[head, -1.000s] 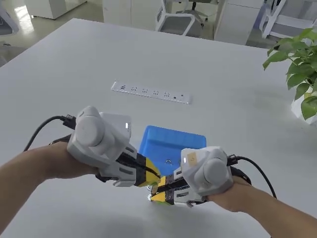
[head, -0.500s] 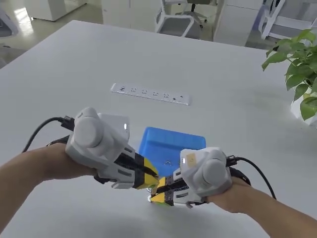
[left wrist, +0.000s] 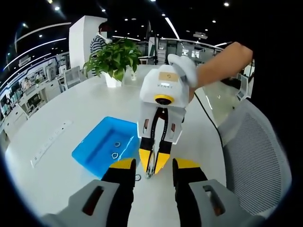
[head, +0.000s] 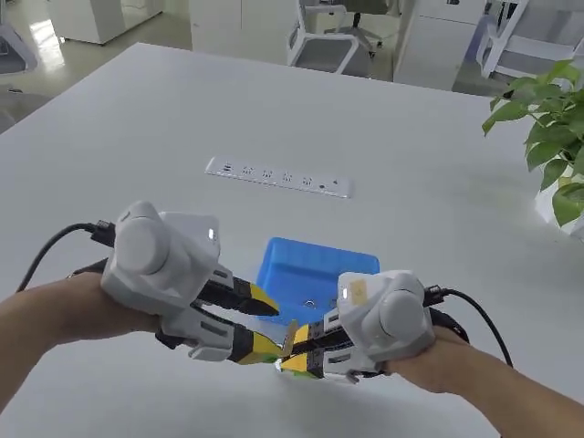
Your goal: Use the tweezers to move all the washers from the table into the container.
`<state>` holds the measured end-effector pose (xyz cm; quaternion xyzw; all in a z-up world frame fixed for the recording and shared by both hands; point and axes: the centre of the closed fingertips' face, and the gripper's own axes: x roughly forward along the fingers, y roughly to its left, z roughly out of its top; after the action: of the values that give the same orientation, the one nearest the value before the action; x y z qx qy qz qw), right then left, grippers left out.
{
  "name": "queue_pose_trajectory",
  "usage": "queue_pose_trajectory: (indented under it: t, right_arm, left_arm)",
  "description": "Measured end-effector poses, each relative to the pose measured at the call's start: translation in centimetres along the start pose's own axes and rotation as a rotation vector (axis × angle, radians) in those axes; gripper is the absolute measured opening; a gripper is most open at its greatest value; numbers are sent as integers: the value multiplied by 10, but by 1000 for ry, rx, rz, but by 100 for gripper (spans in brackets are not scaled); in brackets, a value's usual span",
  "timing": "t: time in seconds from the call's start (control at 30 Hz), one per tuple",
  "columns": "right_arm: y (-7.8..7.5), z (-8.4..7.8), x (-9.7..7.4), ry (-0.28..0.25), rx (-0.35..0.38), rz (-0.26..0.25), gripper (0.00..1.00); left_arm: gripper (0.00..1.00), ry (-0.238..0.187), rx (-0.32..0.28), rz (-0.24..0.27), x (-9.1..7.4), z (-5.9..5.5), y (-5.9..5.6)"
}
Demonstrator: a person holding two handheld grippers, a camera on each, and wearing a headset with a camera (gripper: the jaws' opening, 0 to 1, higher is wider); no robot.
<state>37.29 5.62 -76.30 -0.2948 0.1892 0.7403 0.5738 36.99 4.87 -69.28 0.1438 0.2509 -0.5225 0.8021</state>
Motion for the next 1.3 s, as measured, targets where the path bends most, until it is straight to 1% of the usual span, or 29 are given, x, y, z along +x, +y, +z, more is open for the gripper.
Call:
queue_pose_trajectory:
  t: [0.07,0.2,0.43,0.53,0.6,0.77,0.97,1.13,1.3]
  right_arm:
    - [0,2,-2,-1,5,-5,8]
    - [2,7,-6,-4,2,-11,8]
    - [0,15,-16,-4,-3,-19,8]
    - [-3,17,-21,-2,-6,-31,8]
    - [-5,20,-25,-7,-7,-39,8]
    - [-9,26,-35,-12,-10,-48,8]
    - [-17,30,-44,-13,-17,-61,8]
    - [-26,33,-49,-18,-19,-70,8]
    - [-38,38,-54,-27,-21,-80,8]
  left_arm:
    - [46,-8,-10,7,-2,-2,-1]
    - [57,-23,-33,24,-6,-4,-1]
    - [69,-45,-74,55,-15,-6,-1]
    - [72,-54,-98,66,-17,-6,-3]
    - [75,-71,-122,67,-20,-3,-6]
    - [86,-82,-131,93,-22,-1,-8]
    - [94,-90,-142,114,-25,1,-9]
    - [99,-98,-152,121,-26,3,-9]
    - [99,-105,-161,131,-29,5,-7]
